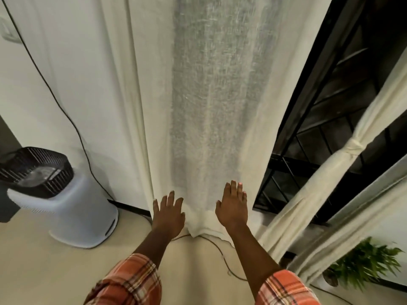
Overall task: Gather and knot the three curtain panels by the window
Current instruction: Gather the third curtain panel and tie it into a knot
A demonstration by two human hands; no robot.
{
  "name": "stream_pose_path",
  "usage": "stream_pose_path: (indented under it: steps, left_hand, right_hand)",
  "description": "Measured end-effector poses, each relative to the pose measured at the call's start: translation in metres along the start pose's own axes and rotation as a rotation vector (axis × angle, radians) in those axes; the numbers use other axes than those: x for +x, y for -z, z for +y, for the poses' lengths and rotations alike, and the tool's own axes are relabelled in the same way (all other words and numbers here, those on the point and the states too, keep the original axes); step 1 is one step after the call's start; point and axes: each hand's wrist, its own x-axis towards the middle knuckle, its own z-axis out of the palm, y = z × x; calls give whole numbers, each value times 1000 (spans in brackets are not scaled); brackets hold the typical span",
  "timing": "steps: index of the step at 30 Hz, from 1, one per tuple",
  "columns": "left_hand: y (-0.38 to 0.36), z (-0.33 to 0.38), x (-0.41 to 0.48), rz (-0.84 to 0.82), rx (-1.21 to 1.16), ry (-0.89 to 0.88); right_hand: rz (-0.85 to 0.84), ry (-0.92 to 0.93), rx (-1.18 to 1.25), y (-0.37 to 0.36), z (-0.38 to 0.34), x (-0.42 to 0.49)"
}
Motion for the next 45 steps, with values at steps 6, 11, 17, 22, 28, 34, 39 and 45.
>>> stream_pose_path:
  steps: [6,11,17,22,28,34,39,45]
  left_hand:
    - [26,-24,65,74,23,-8]
    - [52,-46,126,244,-19,-3]
    - [129,-64,198,519,-10,-65]
    - [250,-74,249,883,27,-163]
    - [420,-74,284,1187,-127,-179]
    - [528,-58,285,1243,-486,-176]
    - [576,-46,277,1217,-695,-153]
    - [617,-32,262,1175,-633,-17]
  right_hand:
    - [29,-8,24,2,-21,63]
    - [95,5,6,19,-30,124]
    - [353,-28,2,105,-33,194]
    - [677,-93,-38,211,-36,235]
    - [1100,-249,-48,345,-44,255]
    - [1229,-381,317,436,-54,254]
    - [1229,-273,583,491,-83,247]
    - [1231,-222,305,540,-100,247]
